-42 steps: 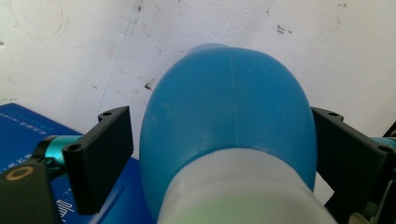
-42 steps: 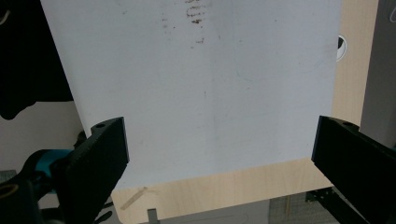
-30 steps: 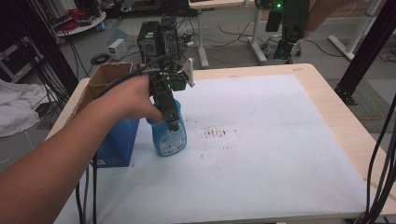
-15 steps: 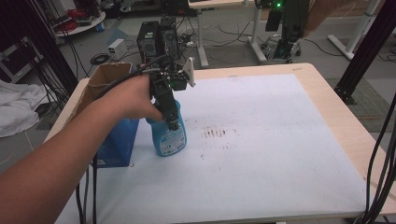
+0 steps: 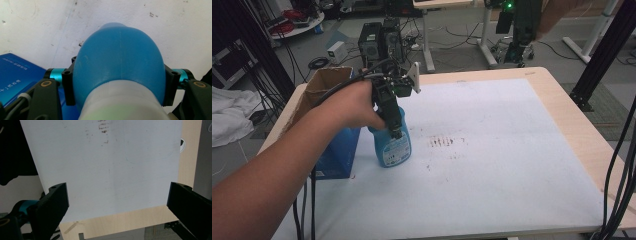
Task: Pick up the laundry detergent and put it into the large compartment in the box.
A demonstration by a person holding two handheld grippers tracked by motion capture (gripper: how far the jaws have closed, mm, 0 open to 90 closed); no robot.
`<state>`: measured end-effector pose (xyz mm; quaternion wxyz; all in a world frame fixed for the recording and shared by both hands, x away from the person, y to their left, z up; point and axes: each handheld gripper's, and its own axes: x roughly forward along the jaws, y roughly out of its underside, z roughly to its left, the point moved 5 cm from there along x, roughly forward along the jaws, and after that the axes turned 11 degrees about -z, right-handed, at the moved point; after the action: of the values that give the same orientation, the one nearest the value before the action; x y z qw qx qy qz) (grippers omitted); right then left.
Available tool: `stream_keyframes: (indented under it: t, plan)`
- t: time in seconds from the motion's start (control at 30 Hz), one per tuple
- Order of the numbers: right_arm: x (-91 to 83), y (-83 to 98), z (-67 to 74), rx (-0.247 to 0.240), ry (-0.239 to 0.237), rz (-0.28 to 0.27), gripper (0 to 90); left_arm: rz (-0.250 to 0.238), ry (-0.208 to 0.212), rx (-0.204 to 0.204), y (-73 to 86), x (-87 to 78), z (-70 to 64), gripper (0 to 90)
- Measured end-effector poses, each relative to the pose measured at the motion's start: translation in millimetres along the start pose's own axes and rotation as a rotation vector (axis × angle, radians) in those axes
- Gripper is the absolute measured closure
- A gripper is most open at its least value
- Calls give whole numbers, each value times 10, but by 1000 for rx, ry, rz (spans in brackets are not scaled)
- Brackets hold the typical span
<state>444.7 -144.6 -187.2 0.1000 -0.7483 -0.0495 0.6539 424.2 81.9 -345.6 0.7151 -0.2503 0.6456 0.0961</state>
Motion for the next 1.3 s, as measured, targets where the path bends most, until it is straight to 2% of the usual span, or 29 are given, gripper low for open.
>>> stream_keyframes:
  t: [0.33, 0.57, 0.87, 1.07, 1.17, 1.3]
  plan:
    - [3, 2, -4, 5, 0, -2, 29, 3, -19, 0, 0, 5, 2, 370]
    - [8, -2, -3, 8, 1, -1, 29, 4, -14, 15, -2, 2, -7, 381]
    - [29, -6, 0, 8, -1, 4, 29, 5, 1, 11, 3, -14, 1, 385]
    - [31, -1, -1, 6, 0, 3, 29, 4, 17, 25, -26, -179, -40, 385]
    - [27, -3, 4, 5, -2, 3, 29, 31, 33, 46, -45, -325, -76, 385]
    - [33, -16, 8, -2, -2, 1, 29, 40, 43, 56, -63, -426, -94, 385]
